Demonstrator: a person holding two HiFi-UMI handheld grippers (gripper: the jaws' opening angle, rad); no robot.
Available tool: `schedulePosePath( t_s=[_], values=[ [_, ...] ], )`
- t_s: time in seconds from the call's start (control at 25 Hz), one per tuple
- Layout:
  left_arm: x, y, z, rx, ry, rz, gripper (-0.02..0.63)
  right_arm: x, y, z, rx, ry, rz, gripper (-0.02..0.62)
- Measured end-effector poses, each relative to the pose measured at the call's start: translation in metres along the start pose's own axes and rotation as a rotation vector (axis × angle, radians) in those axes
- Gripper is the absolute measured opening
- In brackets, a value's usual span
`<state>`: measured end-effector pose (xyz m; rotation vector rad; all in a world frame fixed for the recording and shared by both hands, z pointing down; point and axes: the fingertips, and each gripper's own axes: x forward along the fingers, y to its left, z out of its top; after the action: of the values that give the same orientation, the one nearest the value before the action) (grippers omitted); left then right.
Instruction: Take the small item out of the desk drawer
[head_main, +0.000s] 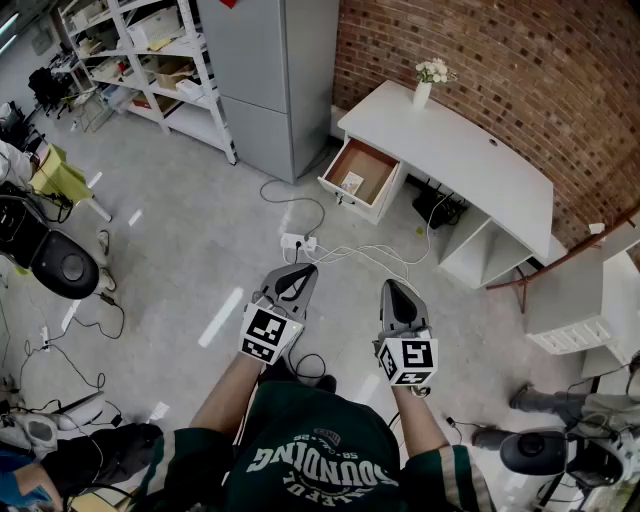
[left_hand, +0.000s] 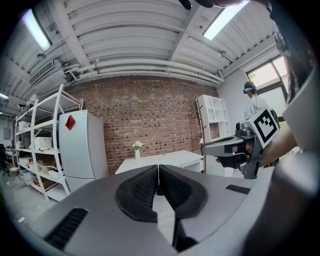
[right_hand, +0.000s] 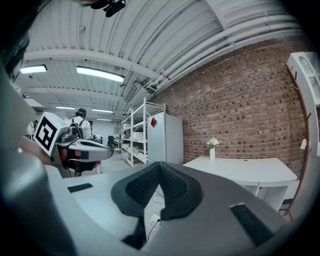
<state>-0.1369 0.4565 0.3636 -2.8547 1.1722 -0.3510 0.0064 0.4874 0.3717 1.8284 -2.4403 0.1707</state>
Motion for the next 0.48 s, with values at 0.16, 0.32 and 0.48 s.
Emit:
schedulePosePath(
  t_s=[0.16,0.32,0.48],
  values=[
    [0.0001,0.0044,-0.0039,-0.003,0.004,0.018,0.018,0.0015,-0.0042,-0.0009,0.044,-0.014,-0.010,0.025],
    [0.0007,0.0056,-0.0038,-0.018,0.006,0.018,0.018,-0.0002,-0.0064,0.0038,0.049,-0.028,-0.009,0.025],
    [0.0038,0.0028,-0.0036,-0.027,0.020,0.013,0.018,-0.0001,-0.0082,0.0034,0.058,-0.023,-0.005,0.025]
  ],
)
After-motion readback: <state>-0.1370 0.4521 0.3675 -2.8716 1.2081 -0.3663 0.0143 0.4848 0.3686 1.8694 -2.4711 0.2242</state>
